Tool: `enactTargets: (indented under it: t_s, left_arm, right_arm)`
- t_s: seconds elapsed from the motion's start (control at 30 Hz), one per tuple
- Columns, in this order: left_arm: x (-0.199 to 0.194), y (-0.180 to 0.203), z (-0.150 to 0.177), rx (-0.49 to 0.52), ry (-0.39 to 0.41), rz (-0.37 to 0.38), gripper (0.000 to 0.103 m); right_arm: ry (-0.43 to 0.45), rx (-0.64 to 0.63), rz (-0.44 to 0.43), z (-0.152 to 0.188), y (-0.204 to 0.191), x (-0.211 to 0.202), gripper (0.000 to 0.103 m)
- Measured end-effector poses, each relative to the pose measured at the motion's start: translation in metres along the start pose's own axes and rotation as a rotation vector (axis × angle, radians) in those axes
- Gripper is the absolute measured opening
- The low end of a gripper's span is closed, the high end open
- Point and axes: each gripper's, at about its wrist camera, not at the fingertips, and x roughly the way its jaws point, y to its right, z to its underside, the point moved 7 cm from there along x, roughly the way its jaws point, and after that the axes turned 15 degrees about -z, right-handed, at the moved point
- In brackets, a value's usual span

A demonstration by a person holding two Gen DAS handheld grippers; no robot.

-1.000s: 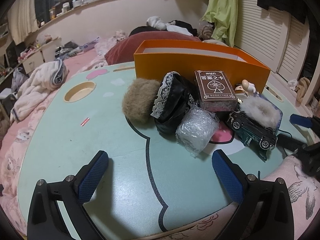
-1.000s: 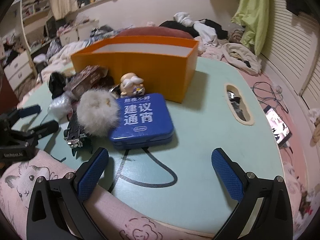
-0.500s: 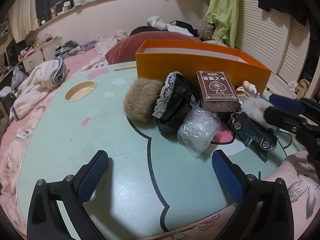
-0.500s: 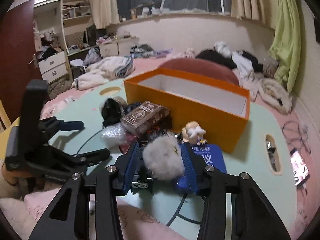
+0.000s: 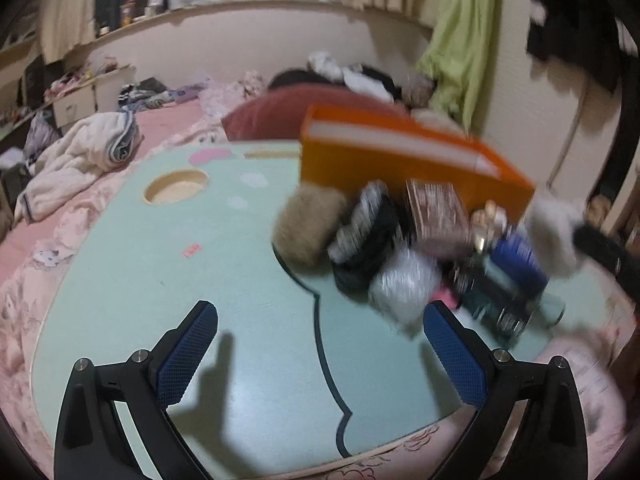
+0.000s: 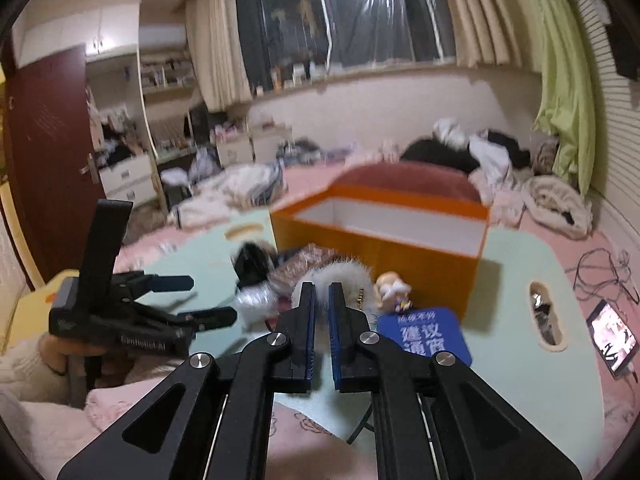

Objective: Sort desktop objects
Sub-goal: 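Grasp the white fluffy pompom with the right gripper, then grasp the black lace cloth with the left gripper while the right gripper lifts the white pompom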

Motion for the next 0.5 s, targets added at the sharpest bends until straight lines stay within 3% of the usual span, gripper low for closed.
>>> enactTargets:
  t_s: [0.03, 0.1, 0.2, 0.27, 0.33, 0.4, 0.5]
  left_arm:
    - [-0.005, -0.004, -0.008, -0.031, 0.025, 0.016, 0.101]
    - [-0.009, -0.005, -0.018, -0.052, 0.059, 0.03, 0.089]
    - [-0.006, 0.003, -0.034, -0.02, 0.089, 0.029, 0.075]
    - [0.003, 0.01, -0.038, -0.009, 0.082, 0.046, 0.07]
    - [0.017, 0.02, -0.038, 0.008, 0.038, 0.083, 0.057]
    - [0.024, 0.027, -0.035, 0.019, -0.001, 0.126, 0.019]
    - [0.015, 0.023, -0.04, -0.009, 0.036, 0.15, 0.016]
  right_arm:
    - [0.017, -0.006, 0.001, -0.002, 0.0, -0.003, 0.007]
    - [0.025, -0.014, 0.005, -0.003, -0.002, -0.003, 0.007]
    - [0.006, -0.013, -0.001, -0.004, -0.002, 0.002, 0.007]
    - [0.005, -0.012, -0.001, -0.005, -0.001, 0.002, 0.007]
    - [0.009, -0.009, -0.002, -0.004, 0.0, 0.0, 0.007]
    - [0.009, -0.005, -0.002, -0.003, 0.001, 0.0, 0.007]
    - [0.016, -0.002, -0.002, -0.003, 0.003, -0.003, 0.007]
